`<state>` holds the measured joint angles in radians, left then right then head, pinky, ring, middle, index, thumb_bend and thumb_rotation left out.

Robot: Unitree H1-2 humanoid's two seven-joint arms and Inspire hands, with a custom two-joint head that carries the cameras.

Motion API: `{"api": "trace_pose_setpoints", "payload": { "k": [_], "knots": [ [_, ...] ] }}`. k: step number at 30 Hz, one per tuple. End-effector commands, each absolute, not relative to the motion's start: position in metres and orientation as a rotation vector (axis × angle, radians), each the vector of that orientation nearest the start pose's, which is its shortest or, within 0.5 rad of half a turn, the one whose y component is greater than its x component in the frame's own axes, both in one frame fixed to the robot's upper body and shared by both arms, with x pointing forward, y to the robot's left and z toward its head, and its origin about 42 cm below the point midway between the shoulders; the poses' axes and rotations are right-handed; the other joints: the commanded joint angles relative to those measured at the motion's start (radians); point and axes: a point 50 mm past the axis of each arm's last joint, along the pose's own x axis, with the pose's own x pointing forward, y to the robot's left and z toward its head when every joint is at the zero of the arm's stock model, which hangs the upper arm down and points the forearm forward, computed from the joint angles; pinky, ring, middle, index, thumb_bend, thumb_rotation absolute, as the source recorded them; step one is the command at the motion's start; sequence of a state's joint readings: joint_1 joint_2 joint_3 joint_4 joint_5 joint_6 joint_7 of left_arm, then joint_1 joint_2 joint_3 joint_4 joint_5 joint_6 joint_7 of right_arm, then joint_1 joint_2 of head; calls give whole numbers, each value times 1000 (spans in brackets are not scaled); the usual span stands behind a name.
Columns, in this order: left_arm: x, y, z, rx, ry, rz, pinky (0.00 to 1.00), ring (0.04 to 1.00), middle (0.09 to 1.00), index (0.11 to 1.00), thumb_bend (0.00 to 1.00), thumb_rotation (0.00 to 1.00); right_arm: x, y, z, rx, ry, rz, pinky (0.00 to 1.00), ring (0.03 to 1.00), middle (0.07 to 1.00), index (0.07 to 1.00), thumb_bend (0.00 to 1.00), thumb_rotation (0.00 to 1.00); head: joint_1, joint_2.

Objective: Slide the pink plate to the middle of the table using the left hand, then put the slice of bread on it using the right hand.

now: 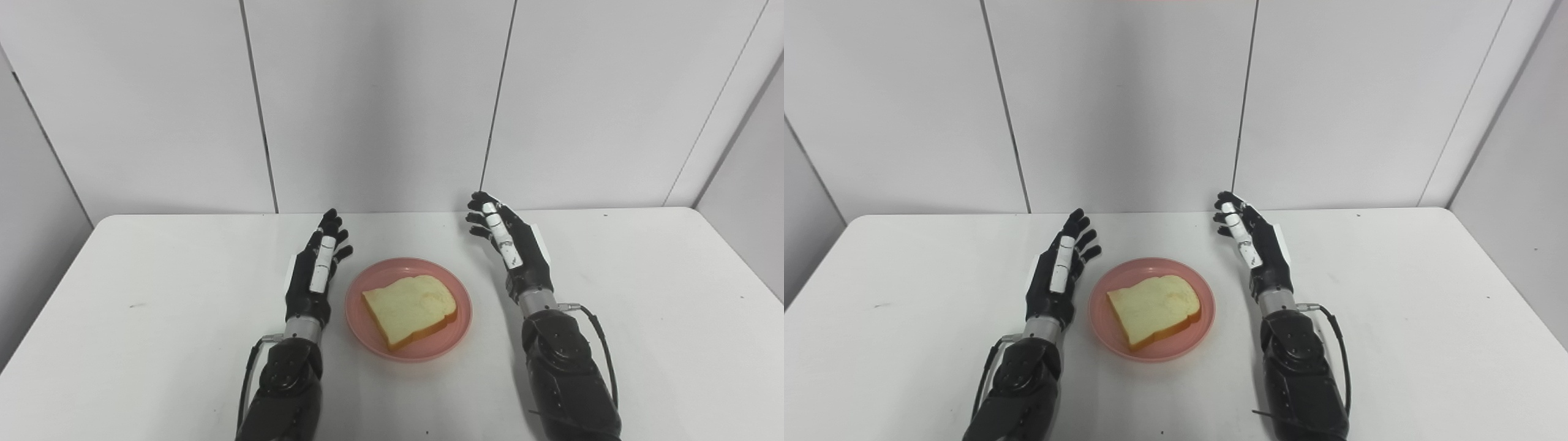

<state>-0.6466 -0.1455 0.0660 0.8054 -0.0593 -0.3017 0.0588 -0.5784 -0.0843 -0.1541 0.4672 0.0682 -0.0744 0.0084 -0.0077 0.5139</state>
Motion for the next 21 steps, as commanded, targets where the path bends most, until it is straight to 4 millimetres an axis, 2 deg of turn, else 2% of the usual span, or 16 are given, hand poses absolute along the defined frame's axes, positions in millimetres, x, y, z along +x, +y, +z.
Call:
{"api": "trace_pose_setpoints", "payload": {
  "k": [1, 4, 14, 21],
  "knots": [
    [457, 93, 136, -163, -91, -90, 850, 918, 947, 896, 969, 836, 467, -226, 207, 62, -206, -38, 788, 815, 835, 815, 539, 955, 1, 1],
    [458, 95, 139, -159, -79, -78, 879, 940, 964, 903, 952, 828, 465, -225, 203, 65, -164, -61, 797, 826, 868, 841, 522, 996, 1, 1],
    [459, 99, 144, -162, -42, -61, 921, 956, 979, 903, 922, 805, 462, -225, 200, 31, -131, -56, 820, 844, 863, 841, 594, 1000, -2, 1],
    [458, 100, 149, -164, -34, -68, 930, 952, 982, 900, 910, 807, 461, -224, 202, -26, -150, -52, 817, 838, 866, 850, 575, 1000, -3, 3]
  ]
}}
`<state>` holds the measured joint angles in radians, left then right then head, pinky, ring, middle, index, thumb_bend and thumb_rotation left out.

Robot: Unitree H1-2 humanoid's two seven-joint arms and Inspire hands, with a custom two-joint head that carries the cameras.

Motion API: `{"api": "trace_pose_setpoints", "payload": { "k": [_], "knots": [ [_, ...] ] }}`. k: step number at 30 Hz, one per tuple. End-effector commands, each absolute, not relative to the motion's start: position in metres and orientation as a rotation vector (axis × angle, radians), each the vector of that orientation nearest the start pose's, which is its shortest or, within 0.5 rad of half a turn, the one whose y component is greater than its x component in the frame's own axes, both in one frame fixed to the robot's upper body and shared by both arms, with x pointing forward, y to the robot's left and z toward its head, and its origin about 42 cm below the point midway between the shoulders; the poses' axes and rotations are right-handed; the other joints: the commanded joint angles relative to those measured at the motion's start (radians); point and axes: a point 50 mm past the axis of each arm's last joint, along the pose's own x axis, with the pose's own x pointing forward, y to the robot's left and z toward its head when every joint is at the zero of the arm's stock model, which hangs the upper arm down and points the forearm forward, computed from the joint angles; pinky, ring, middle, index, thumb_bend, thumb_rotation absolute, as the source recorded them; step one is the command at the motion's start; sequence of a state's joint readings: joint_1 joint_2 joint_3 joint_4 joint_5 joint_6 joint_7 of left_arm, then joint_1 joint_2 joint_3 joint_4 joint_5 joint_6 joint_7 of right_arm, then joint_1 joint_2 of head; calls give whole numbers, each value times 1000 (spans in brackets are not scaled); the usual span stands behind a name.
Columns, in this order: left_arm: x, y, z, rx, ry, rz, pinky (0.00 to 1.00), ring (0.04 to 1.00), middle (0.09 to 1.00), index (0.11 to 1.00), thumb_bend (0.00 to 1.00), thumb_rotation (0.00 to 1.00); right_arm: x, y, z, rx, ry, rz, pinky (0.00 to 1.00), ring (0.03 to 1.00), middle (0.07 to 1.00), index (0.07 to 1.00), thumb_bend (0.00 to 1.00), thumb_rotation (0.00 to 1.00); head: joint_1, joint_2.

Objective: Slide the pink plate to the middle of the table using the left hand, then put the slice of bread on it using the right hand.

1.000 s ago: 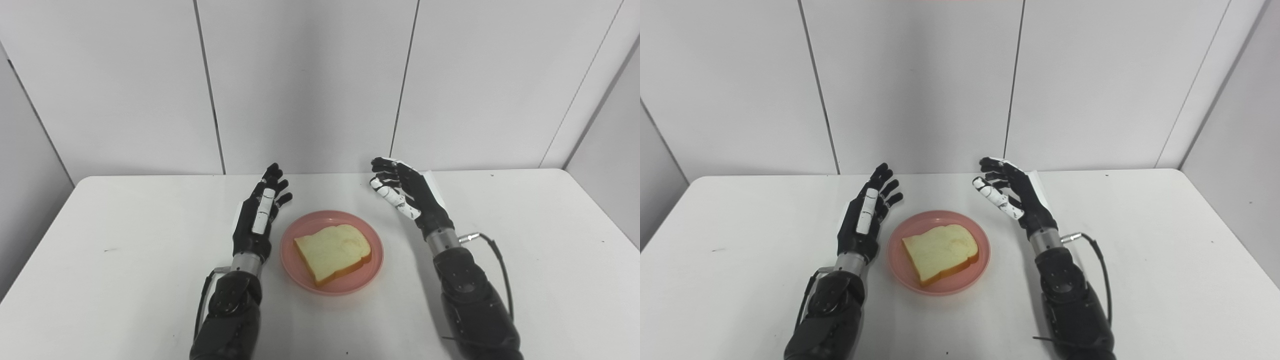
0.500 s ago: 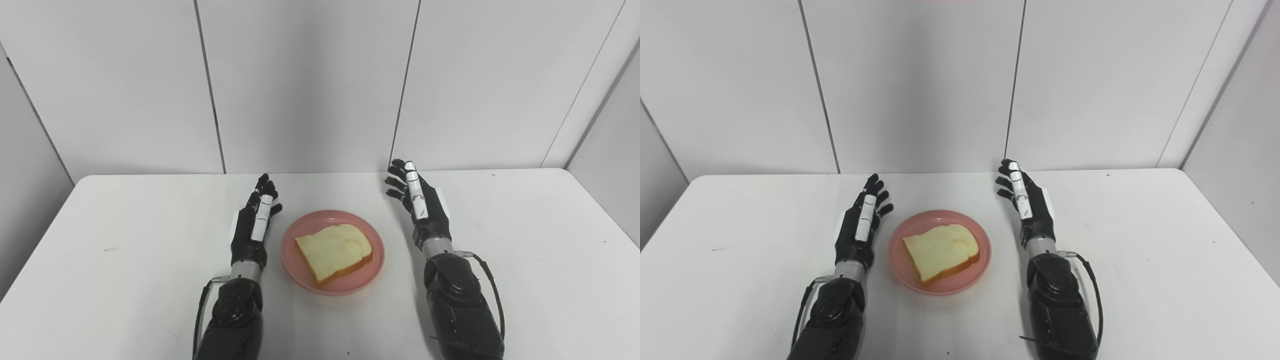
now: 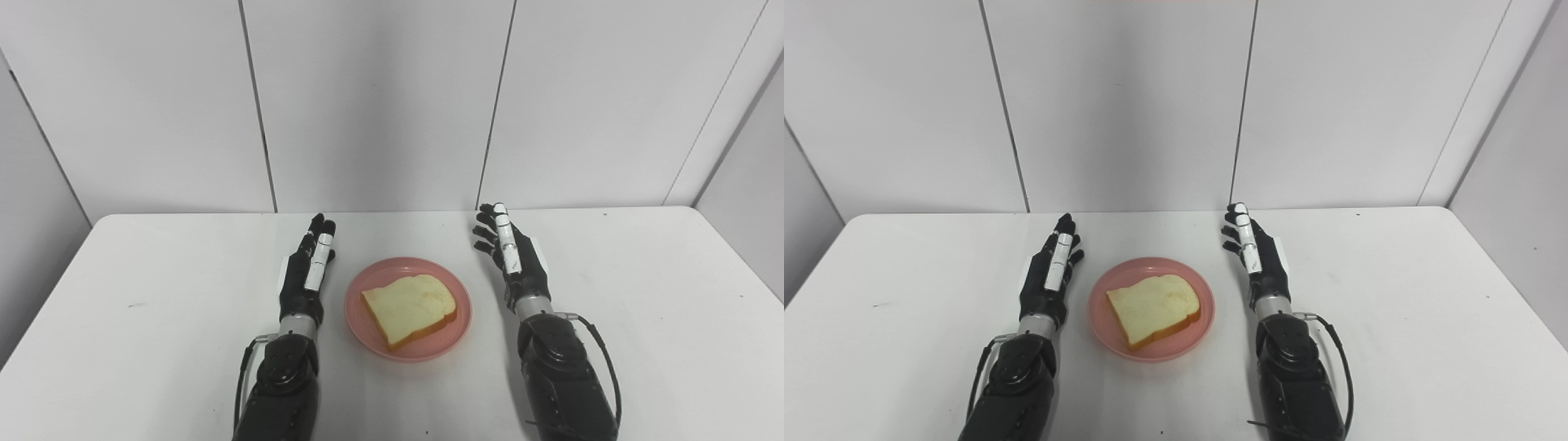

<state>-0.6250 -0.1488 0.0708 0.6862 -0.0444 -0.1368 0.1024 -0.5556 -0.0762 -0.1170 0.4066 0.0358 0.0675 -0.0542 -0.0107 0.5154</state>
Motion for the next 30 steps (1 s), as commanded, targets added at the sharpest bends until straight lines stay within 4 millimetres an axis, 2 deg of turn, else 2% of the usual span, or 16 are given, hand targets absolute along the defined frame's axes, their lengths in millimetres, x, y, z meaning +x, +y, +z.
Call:
{"api": "trace_pose_setpoints", "payload": {
  "k": [1, 7, 18, 30],
  "knots": [
    [458, 101, 150, -165, -33, -72, 935, 951, 983, 899, 909, 808, 461, -223, 202, -32, -153, -50, 820, 839, 867, 853, 573, 1000, 0, 1],
    [458, 102, 153, -148, -28, -84, 932, 943, 981, 901, 884, 828, 461, -222, 199, -51, -165, -48, 825, 838, 865, 854, 583, 1000, -1, 1],
    [457, 105, 151, -164, -22, -86, 948, 950, 984, 910, 885, 817, 461, -222, 190, 9, -146, -27, 785, 832, 880, 863, 679, 978, -3, 0],
    [456, 108, 152, -151, -22, -88, 939, 948, 976, 912, 889, 836, 460, -218, 184, 27, -143, -14, 807, 838, 883, 859, 700, 964, -4, 1]
  ]
}}
